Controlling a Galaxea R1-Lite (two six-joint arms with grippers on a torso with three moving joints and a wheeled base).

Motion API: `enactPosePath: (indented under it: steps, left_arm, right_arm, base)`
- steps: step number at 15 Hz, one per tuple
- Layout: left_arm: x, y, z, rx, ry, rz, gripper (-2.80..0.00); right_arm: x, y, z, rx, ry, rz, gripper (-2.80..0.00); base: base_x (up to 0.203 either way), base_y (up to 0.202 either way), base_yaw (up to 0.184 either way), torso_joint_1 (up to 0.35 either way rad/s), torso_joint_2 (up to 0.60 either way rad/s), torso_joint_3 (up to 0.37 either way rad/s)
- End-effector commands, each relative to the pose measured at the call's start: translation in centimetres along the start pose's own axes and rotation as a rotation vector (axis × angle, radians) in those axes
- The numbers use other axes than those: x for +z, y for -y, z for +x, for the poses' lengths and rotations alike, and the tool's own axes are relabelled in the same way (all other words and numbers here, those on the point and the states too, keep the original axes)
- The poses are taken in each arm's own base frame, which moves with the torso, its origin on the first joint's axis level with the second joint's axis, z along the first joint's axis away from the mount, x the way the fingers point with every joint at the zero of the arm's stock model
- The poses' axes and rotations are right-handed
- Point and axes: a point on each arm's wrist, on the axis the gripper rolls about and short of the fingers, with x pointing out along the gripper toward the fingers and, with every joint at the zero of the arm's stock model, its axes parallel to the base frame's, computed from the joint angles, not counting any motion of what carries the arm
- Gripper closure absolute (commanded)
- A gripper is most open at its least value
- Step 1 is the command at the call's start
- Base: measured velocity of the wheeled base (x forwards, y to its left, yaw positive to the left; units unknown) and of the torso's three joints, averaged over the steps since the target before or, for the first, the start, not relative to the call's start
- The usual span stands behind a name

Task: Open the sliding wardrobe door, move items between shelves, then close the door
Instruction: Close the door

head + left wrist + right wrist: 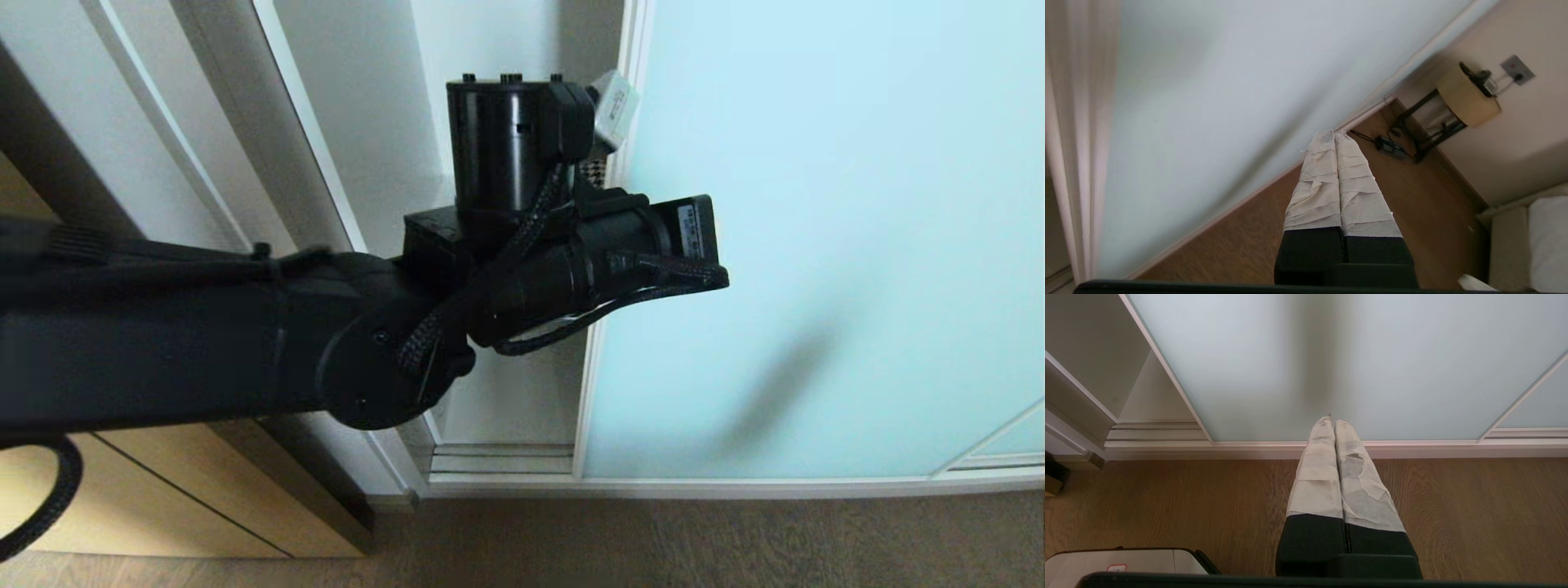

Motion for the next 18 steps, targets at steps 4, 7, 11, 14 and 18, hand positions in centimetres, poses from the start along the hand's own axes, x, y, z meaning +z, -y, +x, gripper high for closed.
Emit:
enactPosePath:
  steps: [4, 7, 11, 14, 18]
  left_arm:
    - [-2.0, -2.6, 2.0, 0.045, -0.023, -0.007, 0.0]
    - [-2.2, -3.6, 2.7, 0.062, -0.017, -0.002, 0.0]
    - [-2.2, -4.7, 2.8, 0.128, 0.026, 0.021, 0.0]
    - [-1.7, -5.2, 2.7, 0.156, 0.048, 0.036, 0.0]
    - [-1.5, -6.0, 3.0, 0.18, 0.065, 0.038, 0.0]
  right_arm:
    - [0.0, 0.0, 0.0, -0.001, 0.0, 0.001, 0.0]
    - [0.0, 0.0, 0.0, -0.001, 0.0, 0.001, 0.0]
    - [0.0, 0.0, 0.0, -0.001, -0.001, 0.001, 0.0]
    - [0.0, 0.0, 0.0, -0.001, 0.0, 0.001, 0.0]
    - [0.0, 0.0, 0.0, -0.001, 0.0, 0.001, 0.0]
  base:
    - [0.0, 0.0, 0.0, 0.0, 0.0, 0.0]
    - [0.0, 0.0, 0.0, 0.0, 0.0, 0.0]
    - [0.0, 0.0, 0.0, 0.0, 0.0, 0.0]
    - [0.0, 0.0, 0.0, 0.0, 0.0, 0.0]
    - [0.0, 0.0, 0.0, 0.0, 0.0, 0.0]
